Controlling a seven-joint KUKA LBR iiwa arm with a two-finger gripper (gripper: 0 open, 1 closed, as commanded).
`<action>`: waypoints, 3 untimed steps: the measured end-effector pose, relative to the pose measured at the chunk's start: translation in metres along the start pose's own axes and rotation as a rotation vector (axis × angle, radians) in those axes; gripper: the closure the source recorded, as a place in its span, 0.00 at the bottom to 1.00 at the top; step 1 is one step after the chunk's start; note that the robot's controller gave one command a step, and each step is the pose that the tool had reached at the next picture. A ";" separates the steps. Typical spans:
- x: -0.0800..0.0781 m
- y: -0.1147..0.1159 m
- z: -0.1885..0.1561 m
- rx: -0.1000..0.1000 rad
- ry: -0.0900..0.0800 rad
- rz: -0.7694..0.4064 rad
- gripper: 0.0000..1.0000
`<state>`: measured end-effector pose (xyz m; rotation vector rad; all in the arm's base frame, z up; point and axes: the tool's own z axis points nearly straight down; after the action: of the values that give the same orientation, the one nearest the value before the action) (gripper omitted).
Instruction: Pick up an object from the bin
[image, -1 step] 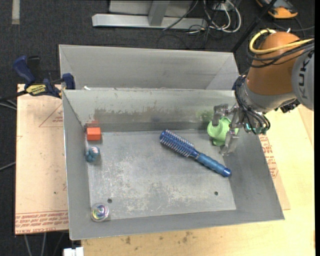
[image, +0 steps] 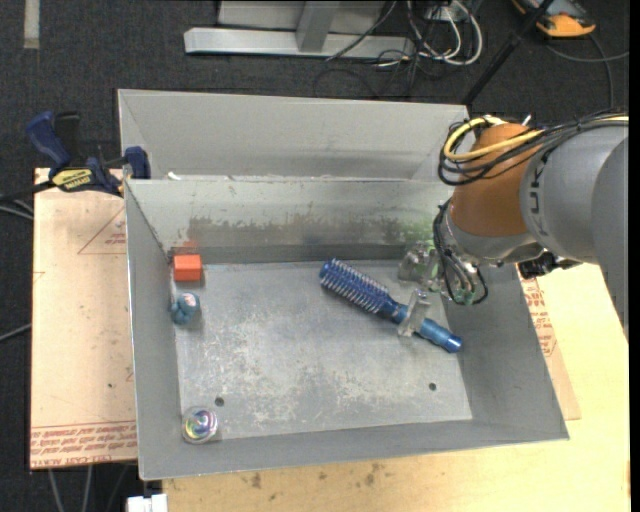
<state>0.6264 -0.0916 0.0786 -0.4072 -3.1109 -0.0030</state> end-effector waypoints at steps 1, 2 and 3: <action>-0.023 0.027 0.009 0.000 -0.007 -0.299 0.00; -0.023 0.027 0.008 0.001 -0.006 -0.300 1.00; 0.011 0.041 -0.104 0.001 -0.013 -0.337 1.00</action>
Offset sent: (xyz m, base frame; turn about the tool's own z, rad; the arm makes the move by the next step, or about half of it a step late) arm 0.0287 0.0194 -0.0086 -0.2996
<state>0.6267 -0.0490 0.1825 0.1213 -3.1482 0.0004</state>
